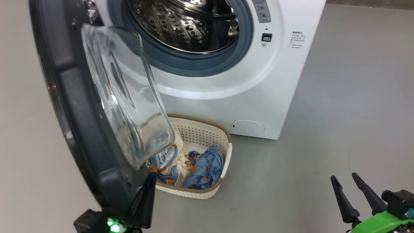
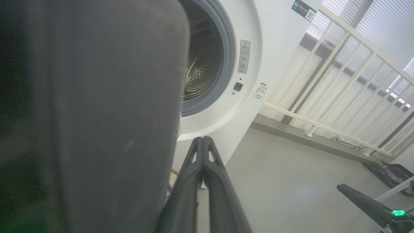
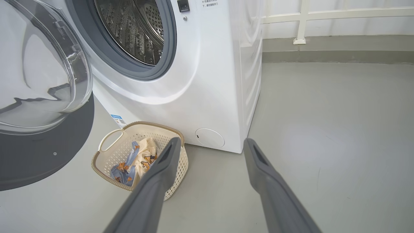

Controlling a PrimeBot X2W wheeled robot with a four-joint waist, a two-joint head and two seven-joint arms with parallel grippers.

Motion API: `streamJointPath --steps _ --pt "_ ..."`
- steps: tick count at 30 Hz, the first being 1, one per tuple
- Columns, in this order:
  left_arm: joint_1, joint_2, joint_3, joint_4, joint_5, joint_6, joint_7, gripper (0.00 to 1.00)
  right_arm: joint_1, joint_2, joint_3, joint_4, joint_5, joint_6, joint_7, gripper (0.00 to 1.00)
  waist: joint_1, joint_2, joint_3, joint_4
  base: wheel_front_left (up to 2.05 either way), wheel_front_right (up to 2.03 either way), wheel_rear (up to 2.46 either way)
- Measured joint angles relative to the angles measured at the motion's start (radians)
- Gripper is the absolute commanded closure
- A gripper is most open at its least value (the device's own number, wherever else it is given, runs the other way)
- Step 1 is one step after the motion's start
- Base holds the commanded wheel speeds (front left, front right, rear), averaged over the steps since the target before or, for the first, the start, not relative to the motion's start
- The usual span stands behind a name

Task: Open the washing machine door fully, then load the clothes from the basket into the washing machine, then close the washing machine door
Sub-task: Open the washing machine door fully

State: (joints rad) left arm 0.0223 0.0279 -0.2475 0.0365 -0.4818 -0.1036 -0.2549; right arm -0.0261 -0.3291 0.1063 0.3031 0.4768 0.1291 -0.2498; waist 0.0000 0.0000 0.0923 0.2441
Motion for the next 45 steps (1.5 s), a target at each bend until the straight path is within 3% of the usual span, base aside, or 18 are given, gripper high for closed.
streamJointPath --steps 11,25,45 --pt "0.022 0.003 0.070 -0.012 0.025 0.048 0.000 1.00 0.000 0.000 0.002 0.000 0.000 0.000 0.000 0.00 0.0000 0.0000 0.005 0.034 0.00 0.00 0.00" --pt "0.021 0.003 0.265 0.010 0.039 0.100 0.000 1.00 -0.001 0.000 0.010 -0.005 0.000 0.000 0.000 0.00 0.0000 0.0000 0.025 0.049 0.00 0.00 0.00" --pt "-0.067 -0.003 0.542 0.110 0.106 0.093 0.000 1.00 -0.033 -0.013 0.008 -0.013 0.000 0.000 0.000 0.00 0.0000 0.0000 0.080 0.039 0.00 0.00 0.00"
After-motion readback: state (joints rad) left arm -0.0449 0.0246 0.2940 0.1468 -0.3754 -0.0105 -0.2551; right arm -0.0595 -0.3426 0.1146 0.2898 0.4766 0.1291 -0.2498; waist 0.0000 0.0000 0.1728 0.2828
